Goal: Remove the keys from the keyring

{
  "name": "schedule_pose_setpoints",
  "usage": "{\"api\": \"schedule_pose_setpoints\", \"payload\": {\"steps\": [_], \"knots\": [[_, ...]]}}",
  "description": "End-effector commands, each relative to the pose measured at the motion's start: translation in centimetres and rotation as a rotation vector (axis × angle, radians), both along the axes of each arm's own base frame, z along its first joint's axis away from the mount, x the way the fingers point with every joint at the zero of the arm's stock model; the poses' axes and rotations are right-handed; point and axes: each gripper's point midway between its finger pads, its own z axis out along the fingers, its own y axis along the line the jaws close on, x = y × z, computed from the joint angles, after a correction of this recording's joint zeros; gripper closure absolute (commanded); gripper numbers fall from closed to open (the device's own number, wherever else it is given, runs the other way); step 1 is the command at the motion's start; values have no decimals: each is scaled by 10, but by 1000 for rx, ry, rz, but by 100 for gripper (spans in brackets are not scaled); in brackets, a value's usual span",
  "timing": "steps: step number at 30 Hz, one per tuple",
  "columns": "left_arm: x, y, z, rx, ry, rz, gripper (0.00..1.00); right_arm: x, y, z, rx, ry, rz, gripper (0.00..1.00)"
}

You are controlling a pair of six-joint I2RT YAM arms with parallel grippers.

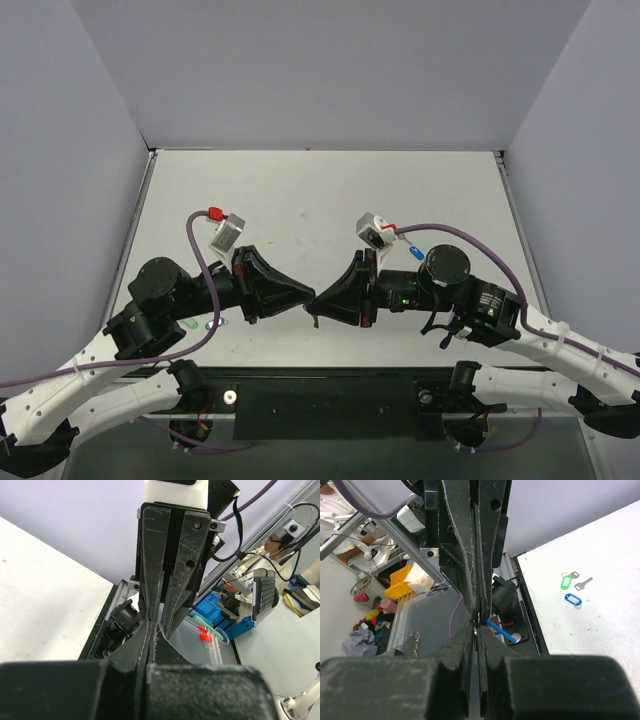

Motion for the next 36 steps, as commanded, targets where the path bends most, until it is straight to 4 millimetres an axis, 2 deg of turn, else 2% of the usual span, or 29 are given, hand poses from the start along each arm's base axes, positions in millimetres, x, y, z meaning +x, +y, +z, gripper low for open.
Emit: {"api": "schedule_pose_setpoints", "payload": {"steps": [1, 13, 17, 23, 36], "knots": [[-8, 3, 15, -37, -50, -32, 100, -1, 5, 25, 76, -40, 13, 100], [-18, 14, 1, 182, -99, -69, 100, 2, 10, 13, -26, -40, 56, 100], [-26, 16, -7, 229, -112, -120, 100, 2, 14, 1, -119, -8, 97, 100], [-38, 14, -25, 340, -126, -240, 100, 0, 19, -8, -220, 17, 172, 100], [-43, 16, -57, 523, -114, -352, 100, -6, 29, -29, -313, 64, 276, 100]]}}
